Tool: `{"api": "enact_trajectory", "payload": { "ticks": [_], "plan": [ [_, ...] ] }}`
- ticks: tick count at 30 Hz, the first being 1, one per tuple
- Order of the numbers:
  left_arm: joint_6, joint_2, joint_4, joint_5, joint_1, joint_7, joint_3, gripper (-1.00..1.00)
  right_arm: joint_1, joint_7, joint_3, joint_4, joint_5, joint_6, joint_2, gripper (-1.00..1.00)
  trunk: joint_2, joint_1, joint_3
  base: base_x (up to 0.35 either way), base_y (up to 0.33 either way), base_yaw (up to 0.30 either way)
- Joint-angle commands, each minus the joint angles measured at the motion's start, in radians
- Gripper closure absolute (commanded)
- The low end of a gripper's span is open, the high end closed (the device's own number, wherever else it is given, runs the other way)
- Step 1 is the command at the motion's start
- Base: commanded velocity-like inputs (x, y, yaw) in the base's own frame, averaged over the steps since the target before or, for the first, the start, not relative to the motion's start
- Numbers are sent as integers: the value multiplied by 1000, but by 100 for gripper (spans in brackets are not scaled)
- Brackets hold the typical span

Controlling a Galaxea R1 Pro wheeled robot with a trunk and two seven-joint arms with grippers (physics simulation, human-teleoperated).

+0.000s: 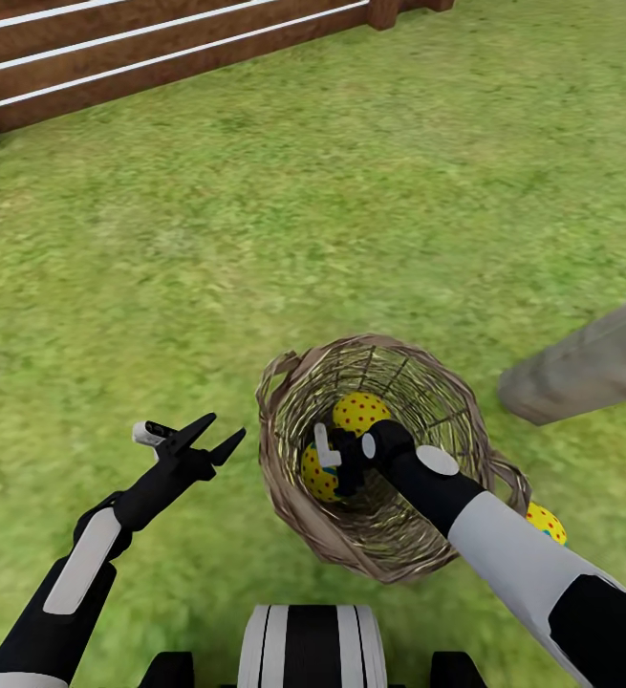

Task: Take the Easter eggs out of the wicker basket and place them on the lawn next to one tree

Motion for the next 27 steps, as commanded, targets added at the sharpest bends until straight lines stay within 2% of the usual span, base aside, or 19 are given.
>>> {"api": "enact_trajectory", "payload": {
  "ticks": [1,8,18,21,27],
  "plan": [
    [5,0,1,2,-1,-1,0,-100,1,-6,1,46,-6,4,0,100,0,1,-1,0,0,0],
    [5,-15,1,1,-1,1,0,-100,1,-6,1,56,-5,3,-1,100,1,-1,11,0,0,0],
    [5,-16,0,-1,-1,1,0,-100,1,-6,1,56,-5,3,0,100,2,-3,34,0,0,0],
    [5,-16,0,0,-1,1,0,-100,1,-7,1,56,-5,3,0,100,2,-3,34,0,0,0],
    [6,-16,0,0,-1,1,0,-100,1,-6,1,56,-5,2,-1,100,4,-6,57,0,0,0]
  ]
}}
